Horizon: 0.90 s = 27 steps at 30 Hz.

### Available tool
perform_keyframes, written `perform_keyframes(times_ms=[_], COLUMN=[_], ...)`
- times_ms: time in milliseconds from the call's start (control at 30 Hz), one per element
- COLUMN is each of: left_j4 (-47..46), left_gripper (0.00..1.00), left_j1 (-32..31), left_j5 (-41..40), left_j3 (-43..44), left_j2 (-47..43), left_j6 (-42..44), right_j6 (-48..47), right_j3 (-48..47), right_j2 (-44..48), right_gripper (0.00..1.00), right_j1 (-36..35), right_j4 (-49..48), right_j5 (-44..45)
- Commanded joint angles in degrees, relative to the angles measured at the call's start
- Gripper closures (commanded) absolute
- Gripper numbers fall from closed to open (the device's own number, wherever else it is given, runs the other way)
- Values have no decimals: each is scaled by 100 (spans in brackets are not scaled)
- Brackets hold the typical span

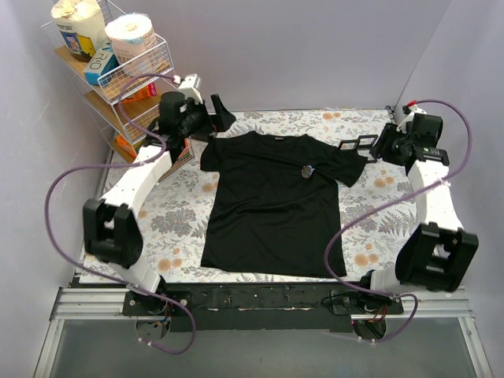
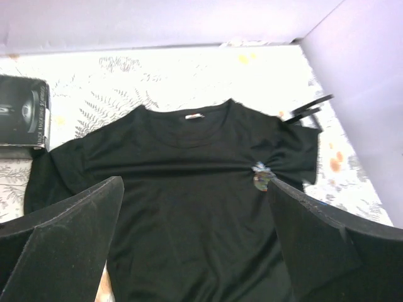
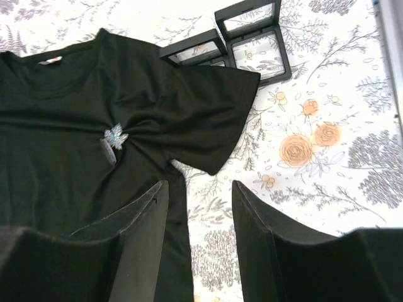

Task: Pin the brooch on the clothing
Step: Reset both arms

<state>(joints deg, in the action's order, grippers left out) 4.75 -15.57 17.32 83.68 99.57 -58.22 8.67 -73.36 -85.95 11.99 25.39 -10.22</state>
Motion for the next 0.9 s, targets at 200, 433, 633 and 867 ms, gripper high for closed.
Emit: perform_keyframes(times_ms=[200, 433, 633, 867], left_j4=[1492, 1713, 1757, 1757], left_gripper=[2, 2, 2, 2], left_j1=[265, 265, 265, 265], left_j5=[571, 202, -45, -1], left_j3=[-1432, -1601, -1609, -1522], left_j2=[-2696, -3453, -3558, -3576], left_j6=[-382, -629, -621, -682], right_j6=[-155, -128, -146, -146], right_j3=[1481, 1641, 1614, 1492], right_j2=[2406, 2891, 2952, 2988], right_gripper=[47, 46, 46, 45], right_j1=[5, 5, 5, 5], right_j4=[-718, -992, -921, -878], right_j5=[2, -103, -95, -138])
